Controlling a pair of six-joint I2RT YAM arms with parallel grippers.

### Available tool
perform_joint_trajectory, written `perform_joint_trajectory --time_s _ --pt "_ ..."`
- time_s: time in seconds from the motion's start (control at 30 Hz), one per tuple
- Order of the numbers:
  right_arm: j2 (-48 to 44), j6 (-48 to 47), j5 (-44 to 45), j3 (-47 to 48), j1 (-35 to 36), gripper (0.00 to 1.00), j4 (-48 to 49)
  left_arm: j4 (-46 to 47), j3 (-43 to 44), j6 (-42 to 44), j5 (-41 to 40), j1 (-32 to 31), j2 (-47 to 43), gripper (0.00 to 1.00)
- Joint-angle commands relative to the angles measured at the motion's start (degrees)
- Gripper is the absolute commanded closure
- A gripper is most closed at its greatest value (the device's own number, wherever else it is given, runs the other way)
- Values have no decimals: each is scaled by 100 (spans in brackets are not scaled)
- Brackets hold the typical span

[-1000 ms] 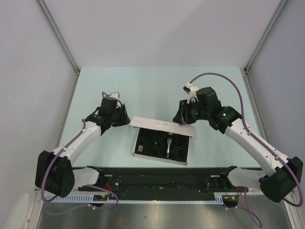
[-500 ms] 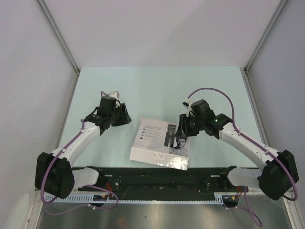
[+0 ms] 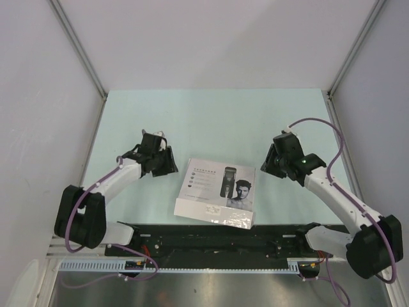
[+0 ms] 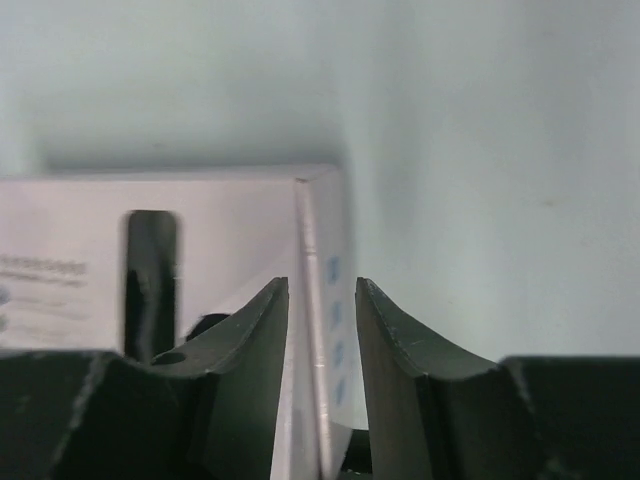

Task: Sort the hair-cutting tools
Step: Close the storage box at the center of the board.

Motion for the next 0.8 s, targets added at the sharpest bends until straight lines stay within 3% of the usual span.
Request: perform_joint_trajectory --time_s 0.0,0.23,0.43,0.77 --pt "295 506 223 -511 -84 62 -235 46 88 -96 225 42 362 46" --pt "1410 384 -647 -767 -84 65 574 396 176 186 1411 16 871 53" --pt "1965 401 -1448 -741 -84 65 1383 432 299 291 1719 16 1030 54" --pt "2765 112 -1721 -48 -181 64 2701 784 914 353 2053 16 1425 57"
